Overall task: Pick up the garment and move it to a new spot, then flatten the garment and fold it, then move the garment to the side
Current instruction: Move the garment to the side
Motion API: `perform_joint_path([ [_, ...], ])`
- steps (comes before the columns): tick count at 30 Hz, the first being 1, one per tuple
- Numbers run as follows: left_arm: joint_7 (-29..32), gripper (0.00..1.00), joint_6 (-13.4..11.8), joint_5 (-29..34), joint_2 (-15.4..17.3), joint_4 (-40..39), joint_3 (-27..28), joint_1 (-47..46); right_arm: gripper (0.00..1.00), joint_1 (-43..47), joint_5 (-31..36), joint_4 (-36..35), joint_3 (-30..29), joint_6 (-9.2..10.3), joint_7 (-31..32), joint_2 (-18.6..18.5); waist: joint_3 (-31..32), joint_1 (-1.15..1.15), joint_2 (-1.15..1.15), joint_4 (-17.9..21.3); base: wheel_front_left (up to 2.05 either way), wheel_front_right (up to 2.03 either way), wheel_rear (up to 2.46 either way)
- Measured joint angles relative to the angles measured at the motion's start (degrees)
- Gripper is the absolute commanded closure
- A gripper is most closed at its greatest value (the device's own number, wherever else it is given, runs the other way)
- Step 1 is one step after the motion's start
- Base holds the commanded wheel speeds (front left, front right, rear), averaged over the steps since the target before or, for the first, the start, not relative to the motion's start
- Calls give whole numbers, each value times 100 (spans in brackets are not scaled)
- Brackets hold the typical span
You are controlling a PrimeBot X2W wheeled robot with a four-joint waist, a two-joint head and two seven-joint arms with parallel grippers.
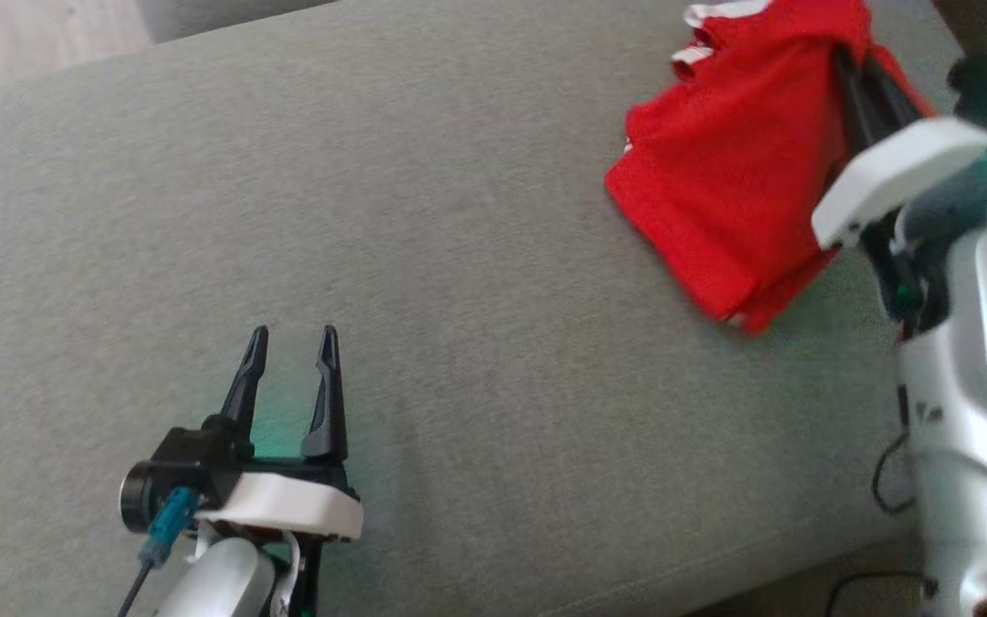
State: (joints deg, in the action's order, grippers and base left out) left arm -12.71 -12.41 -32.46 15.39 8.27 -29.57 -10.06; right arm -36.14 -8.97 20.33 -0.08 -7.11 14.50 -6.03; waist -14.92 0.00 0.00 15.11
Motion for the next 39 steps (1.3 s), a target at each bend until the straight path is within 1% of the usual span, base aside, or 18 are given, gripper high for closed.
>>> perform_joint_path([
  [4, -10, 0, 5, 0, -38, 31, -5, 12, 100, -481, 27, 397, -179, 0, 154, -16, 41, 0, 0, -242, 0, 0, 0],
  [6, -49, 0, 9, 0, -66, 42, -14, 12, 100, -657, 157, 592, -301, 0, 240, -97, 50, 0, 0, -348, 0, 0, 0],
  [9, -51, 0, 32, 0, -120, 77, -33, 12, 100, -769, 312, 808, -500, 0, 266, -375, 48, 0, 0, -496, 0, 0, 0],
  [15, -57, 0, 62, 0, -152, 130, -78, 10, 100, -794, 560, 1098, -1114, 0, 265, -915, 2, 0, 0, -692, 0, 0, 0],
  [18, -57, 0, 64, 1, -152, 136, -85, 10, 100, -811, 686, 1206, -1334, 0, 187, -1011, -30, 0, 0, -737, 0, 0, 0],
  [19, -57, 0, 63, 1, -151, 142, -86, 8, 93, -834, 754, 1288, -1438, 0, 136, -1057, -51, 0, 0, -756, 0, 0, 0],
  [20, -57, 0, 63, 2, -149, 146, -86, 6, 53, -872, 822, 1394, -1532, 0, 110, -1092, -73, 0, 0, -770, 0, 0, 0],
  [21, -56, 0, 63, 4, -144, 147, -87, 5, 0, -922, 899, 1497, -1611, 0, 63, -1113, -97, 0, 0, -781, 0, 0, 0],
  [25, -56, 0, 56, 10, -132, 141, -86, -5, 0, -1055, 1139, 1766, -1902, 0, -146, -1098, -164, 0, 0, -809, 0, 0, 0],
  [30, -54, 0, 29, 10, -123, 118, -85, -9, 0, -1055, 1268, 1949, -2040, 0, -506, -1033, -153, 0, 0, -796, 0, 0, 0],
  [35, -49, 0, -13, 9, -125, 82, -71, -14, 0, -979, 1267, 1838, -2027, 0, -1084, -889, -20, 0, 0, -823, 0, 0, 0],
  [39, -59, 0, -21, -1, -125, 78, 0, -13, 0, -679, 1247, 1539, -1831, 0, -1437, -695, 156, 0, 0, -871, 0, 0, 0],
])
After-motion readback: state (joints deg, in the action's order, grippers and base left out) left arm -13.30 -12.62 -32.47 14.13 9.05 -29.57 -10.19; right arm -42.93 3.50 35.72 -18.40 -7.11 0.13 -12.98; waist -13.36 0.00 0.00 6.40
